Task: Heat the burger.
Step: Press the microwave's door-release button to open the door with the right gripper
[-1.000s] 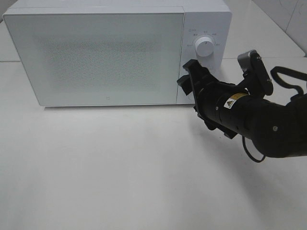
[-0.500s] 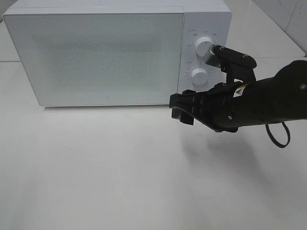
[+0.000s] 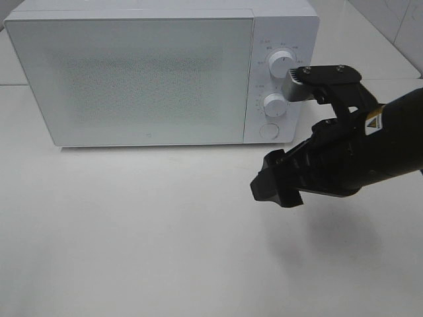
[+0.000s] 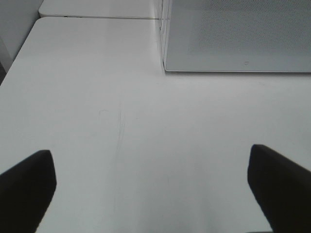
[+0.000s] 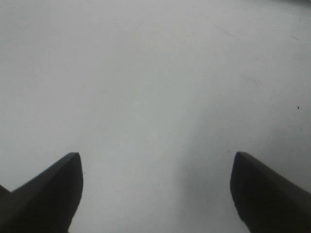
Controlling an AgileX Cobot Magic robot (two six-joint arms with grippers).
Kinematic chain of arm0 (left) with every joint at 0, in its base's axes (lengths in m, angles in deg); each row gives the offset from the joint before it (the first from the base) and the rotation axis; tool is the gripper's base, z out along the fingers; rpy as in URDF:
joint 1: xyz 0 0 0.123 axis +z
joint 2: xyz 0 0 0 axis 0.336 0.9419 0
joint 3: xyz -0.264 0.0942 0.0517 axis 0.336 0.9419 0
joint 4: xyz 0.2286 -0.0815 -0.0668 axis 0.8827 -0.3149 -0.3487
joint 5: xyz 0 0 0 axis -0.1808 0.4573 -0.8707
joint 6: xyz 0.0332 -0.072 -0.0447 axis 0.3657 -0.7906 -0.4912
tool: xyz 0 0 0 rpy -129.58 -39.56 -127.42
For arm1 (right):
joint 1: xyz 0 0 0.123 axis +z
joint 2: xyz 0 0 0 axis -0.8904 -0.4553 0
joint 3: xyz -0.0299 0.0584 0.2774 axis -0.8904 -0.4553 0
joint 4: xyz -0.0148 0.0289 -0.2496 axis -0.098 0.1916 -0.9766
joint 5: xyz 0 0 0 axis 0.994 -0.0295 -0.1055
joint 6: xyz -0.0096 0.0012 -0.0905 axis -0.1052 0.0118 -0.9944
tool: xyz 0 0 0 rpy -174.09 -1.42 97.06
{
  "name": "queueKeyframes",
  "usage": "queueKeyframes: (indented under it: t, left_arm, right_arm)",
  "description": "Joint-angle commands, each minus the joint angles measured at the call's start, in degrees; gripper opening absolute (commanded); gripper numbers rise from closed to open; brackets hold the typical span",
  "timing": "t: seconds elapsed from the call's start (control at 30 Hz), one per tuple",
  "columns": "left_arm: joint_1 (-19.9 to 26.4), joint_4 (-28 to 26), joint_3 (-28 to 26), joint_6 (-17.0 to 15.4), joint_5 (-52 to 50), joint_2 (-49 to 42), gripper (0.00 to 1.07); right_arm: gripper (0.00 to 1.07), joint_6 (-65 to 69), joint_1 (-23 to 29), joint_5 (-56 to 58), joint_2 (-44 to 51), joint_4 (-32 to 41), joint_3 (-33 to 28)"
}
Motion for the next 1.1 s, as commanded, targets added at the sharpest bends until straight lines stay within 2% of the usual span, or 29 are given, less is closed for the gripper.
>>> queueKeyframes:
  t: [0.03, 0.17, 0.4, 0.63, 0.7, 0.87, 1.03, 1.1]
  left_arm:
    - [0.11, -0.17, 0.17, -0.23, -0.74, -1.15, 1.0]
    - [0.11, -0.17, 0.17, -0.23, -0.74, -1.15, 1.0]
    - [0.11, -0.17, 0.17, -0.23, -0.74, -1.15, 1.0]
    - [0.11, -0.17, 0.17, -0.23, -0.74, -1.15, 1.0]
    - [0.11, -0.17, 0.17, -0.23, -0.74, -1.15, 1.0]
    - [0.11, -0.17, 0.17, -0.23, -0.74, -1.15, 1.0]
    - [0.11, -0.17, 0.17, -0.23, -0.74, -1.15, 1.0]
    - [0.11, -0.17, 0.17, -0.23, -0.74, -1.15, 1.0]
  right_arm:
    - [0.79, -0.92, -0.34, 6.13, 4.81, -1.66, 0.46]
    - [0.78, -0.92, -0.34, 11.23, 9.28, -2.06, 0.46]
    - [0.76, -0.92, -0.34, 25.95, 22.52, -6.13, 0.46]
    - [0.76, -0.8, -0.34, 31.4, 34.95, -9.63, 0.4]
    - [0.76, 1.43, -0.34, 34.95, 42.74, -11.12, 0.4]
    - [0.76, 5.56, -0.52, 39.25, 48.64, -13.64, 0.34]
    - [0.76, 7.33, -4.24, 42.46, 54.2, -13.64, -1.2]
    - [0.76, 7.33, -7.62, 42.51, 58.96, -13.64, -3.09]
